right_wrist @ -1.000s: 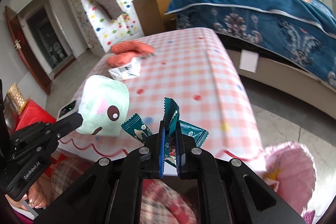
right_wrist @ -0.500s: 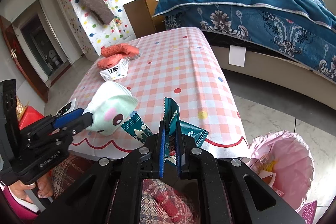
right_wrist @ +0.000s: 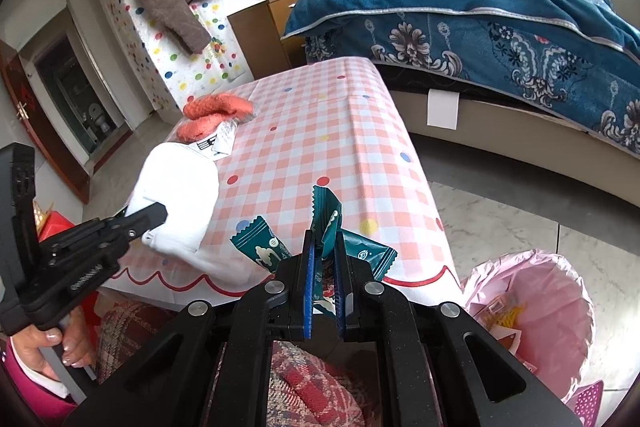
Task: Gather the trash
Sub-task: 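Carry both items over the pink bin and open the left gripper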
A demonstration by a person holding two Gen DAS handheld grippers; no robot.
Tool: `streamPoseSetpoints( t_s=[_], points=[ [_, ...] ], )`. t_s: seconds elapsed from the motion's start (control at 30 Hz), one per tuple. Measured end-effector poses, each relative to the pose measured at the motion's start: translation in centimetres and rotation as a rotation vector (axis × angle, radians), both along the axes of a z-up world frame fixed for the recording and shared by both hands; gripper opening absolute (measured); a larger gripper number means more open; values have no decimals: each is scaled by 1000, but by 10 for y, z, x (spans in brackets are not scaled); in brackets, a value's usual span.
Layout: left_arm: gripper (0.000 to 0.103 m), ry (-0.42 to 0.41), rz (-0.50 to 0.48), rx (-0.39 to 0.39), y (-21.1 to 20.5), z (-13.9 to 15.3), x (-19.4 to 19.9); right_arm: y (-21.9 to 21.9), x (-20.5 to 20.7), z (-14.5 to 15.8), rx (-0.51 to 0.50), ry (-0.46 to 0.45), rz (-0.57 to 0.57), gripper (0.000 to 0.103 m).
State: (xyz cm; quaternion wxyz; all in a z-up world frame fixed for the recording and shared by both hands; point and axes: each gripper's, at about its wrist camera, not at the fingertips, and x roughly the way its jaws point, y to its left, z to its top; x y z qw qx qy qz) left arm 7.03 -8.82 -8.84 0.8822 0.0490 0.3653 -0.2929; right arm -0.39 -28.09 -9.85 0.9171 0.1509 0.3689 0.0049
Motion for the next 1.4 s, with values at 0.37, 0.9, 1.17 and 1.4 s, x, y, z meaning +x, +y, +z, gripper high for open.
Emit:
streamPoseSetpoints(
  t_s=[0.37,0.9,1.17,1.4],
  points=[
    [4,-3,-192,-32,-83,4,-39,-47,-46,6,-20,3,-139,8],
    [4,65,-425,-5,-211,-33,-74,-145,-113,-30,23,89,-362,13],
    [5,130,-440,19,-236,-54,-64,-173,-111,-55,68,132,-391,16],
    [31,157,-419,14,-233,-60,-55,-180,-107,-65,101,152,-413,39]
  ],
)
